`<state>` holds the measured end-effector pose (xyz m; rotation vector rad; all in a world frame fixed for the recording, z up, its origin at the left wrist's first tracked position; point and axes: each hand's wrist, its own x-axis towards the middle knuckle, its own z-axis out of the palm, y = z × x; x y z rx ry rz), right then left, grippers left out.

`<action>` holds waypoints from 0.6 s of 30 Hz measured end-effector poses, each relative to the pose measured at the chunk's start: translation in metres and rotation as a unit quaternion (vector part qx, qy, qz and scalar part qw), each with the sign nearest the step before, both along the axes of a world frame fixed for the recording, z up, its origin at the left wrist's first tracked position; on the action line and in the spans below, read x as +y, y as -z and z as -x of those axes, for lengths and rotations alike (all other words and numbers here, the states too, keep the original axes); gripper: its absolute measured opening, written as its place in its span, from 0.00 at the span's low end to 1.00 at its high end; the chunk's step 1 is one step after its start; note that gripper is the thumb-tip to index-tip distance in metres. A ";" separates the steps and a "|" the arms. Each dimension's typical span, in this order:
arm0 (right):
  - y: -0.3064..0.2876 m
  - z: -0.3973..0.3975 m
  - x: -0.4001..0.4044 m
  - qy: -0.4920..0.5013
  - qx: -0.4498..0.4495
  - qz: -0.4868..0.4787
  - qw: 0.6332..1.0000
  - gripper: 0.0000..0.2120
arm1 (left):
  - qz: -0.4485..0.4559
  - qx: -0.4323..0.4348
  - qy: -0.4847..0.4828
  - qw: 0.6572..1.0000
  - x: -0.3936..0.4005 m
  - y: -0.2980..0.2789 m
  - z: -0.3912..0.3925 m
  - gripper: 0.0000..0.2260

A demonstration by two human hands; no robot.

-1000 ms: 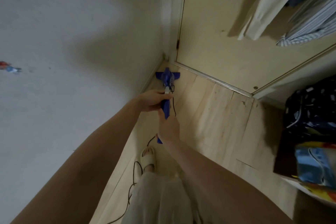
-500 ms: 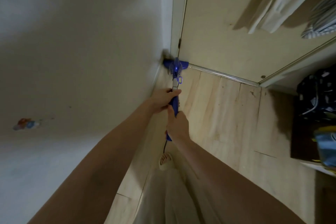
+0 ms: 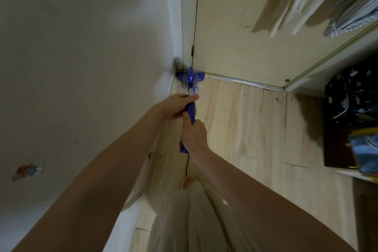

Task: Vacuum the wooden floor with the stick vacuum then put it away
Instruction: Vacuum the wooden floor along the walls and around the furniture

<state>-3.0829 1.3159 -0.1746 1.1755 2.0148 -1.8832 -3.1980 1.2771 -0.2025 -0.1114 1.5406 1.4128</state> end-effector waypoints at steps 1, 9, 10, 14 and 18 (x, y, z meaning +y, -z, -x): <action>0.000 0.000 -0.003 -0.003 0.003 -0.003 1.000 0.10 | -0.001 -0.002 0.007 1.000 -0.003 0.001 0.002 0.10; -0.001 0.001 0.012 0.010 -0.061 0.112 0.992 0.14 | 0.003 -0.029 -0.005 1.000 -0.001 0.007 0.003 0.09; -0.002 -0.005 0.021 0.016 -0.079 0.156 0.984 0.15 | 0.013 -0.032 0.002 0.999 0.005 0.007 -0.001 0.09; -0.006 -0.039 0.066 -0.031 -0.102 0.110 0.988 0.20 | 0.042 -0.061 -0.030 0.997 0.044 0.008 -0.036 0.05; -0.017 -0.076 0.125 -0.083 -0.121 0.001 0.989 0.22 | 0.035 -0.062 -0.043 0.997 0.096 0.007 -0.078 0.07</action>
